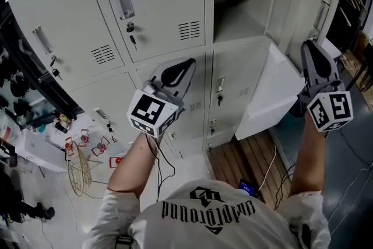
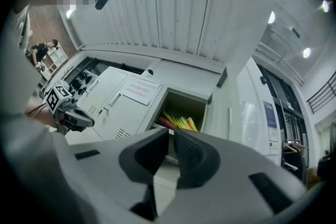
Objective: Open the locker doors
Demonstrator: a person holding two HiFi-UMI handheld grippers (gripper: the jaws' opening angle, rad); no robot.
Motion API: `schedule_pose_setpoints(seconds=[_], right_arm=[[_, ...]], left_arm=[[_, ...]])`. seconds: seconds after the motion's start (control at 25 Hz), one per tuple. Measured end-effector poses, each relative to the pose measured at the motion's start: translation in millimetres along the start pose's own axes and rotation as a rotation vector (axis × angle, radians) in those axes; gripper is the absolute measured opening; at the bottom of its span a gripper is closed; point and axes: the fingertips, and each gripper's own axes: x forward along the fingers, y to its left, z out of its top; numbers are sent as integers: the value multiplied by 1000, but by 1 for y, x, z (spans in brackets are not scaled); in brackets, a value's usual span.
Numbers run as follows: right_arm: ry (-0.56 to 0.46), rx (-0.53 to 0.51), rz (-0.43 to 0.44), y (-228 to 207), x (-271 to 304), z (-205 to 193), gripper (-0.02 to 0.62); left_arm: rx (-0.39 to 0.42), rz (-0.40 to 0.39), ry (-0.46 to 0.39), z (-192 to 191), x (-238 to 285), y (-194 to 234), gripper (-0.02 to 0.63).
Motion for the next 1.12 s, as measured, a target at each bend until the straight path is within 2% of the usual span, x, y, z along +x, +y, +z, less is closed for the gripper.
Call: schedule_pose_setpoints(seconds=[0.36,0.76,0.92,1.12], right_arm=[[-36,92,171,136,25,25,38],[-38,191,342,298,23,53,84],[-33,202,373,343,15,67,107],[-25,209,386,377,8,81,142]], left_arm=[[31,128,61,18,-128,33,8],[34,256,132,31,-281,44,8],[34,281,140,37,-326,40,8],[35,293,139,46,-361,34,8]])
